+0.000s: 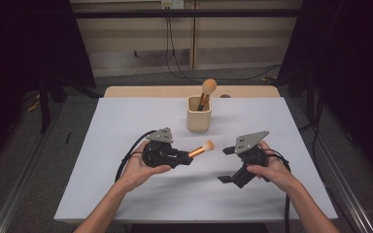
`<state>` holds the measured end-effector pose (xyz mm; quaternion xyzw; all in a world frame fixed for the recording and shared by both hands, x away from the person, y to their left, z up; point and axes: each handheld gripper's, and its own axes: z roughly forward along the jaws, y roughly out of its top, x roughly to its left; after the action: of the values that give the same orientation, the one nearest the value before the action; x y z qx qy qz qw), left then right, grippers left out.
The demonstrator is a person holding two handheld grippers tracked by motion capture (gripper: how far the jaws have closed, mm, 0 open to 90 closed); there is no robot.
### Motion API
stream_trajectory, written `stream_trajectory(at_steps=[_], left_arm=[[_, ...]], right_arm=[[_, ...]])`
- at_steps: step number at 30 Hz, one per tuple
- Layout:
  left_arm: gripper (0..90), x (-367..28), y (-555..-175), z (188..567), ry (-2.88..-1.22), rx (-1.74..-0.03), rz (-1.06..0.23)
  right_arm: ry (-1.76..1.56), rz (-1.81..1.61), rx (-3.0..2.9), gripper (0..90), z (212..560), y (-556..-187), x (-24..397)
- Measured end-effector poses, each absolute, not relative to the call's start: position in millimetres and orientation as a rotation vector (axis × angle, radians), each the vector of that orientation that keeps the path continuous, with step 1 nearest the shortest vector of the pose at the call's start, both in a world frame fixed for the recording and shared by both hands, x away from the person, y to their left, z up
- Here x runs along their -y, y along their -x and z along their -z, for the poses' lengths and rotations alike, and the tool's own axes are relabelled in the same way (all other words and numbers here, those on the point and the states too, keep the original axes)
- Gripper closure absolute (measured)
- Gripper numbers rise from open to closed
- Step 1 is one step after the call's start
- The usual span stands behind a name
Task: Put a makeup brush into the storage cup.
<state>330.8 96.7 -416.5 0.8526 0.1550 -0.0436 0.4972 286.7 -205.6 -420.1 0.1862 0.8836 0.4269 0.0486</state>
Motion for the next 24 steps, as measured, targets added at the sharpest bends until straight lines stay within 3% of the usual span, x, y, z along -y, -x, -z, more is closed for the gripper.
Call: stream_trajectory(at_steps=[24], left_arm=[[74.1, -112.0, -321.8, 417.8, -1.795, -0.349, 0.076]], right_arm=[[-0.723, -1.517, -2.58, 7.3, 430.5, -273.1, 204.4]])
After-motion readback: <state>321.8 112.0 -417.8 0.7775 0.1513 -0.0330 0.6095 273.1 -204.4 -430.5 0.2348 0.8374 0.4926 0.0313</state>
